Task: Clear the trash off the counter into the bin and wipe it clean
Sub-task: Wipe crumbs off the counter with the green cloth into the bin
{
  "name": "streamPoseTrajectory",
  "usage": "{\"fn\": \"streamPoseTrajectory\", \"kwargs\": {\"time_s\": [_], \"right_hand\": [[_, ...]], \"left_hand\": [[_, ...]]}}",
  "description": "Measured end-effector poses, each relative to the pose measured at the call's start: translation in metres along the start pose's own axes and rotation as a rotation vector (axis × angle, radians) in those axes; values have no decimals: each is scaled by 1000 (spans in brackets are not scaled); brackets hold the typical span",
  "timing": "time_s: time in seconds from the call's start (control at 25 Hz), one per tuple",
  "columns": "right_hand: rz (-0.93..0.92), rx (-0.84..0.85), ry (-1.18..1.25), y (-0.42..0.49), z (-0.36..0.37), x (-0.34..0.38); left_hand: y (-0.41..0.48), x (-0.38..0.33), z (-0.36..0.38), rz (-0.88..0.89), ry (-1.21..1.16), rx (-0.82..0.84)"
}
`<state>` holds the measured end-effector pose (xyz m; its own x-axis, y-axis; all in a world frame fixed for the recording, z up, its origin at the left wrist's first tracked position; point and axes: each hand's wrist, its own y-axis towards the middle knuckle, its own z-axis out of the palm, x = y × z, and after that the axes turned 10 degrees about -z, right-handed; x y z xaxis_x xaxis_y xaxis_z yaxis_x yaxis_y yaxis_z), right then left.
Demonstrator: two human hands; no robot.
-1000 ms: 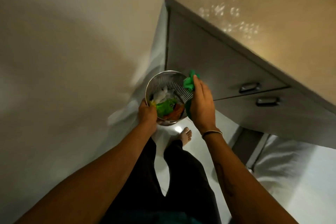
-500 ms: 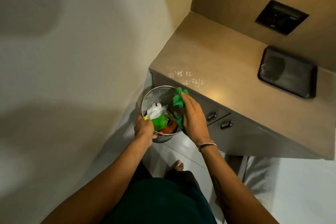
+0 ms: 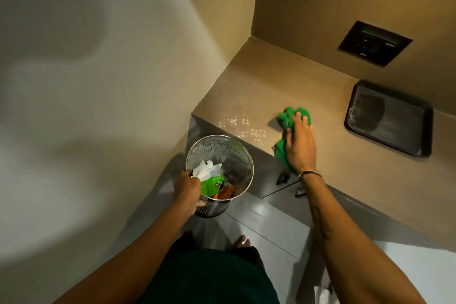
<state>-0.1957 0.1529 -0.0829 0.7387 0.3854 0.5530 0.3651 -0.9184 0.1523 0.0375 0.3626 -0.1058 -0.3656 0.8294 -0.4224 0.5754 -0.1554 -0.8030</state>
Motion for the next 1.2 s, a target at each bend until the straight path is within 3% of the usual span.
{"fn": "streamPoseTrajectory", "kwargs": {"time_s": [0.2,0.48,0.6,0.8,0.88,1.0,1.2], "right_hand": [[-243,234,76,4,38,30],[-600,413,214,-47,55,66],[-530,404,311,-59,47,79],[-374,-14,328,-16,14,62],[-219,-84,271,12,15,35],[-18,-25,163,34,37,24],[-131,95,35,68,65,63]], "left_hand": [[15,2,2,-46,48,-28],[21,-7,-5,4,46,-14],[37,-3,-8,-6,11,16],[40,-11,-24,-41,-18,-7],[63,-2,-24,-66,-49,0],[60,-8,-26,-51,-33,-23],[33,-32,-38,-36,-26,-18]]}}
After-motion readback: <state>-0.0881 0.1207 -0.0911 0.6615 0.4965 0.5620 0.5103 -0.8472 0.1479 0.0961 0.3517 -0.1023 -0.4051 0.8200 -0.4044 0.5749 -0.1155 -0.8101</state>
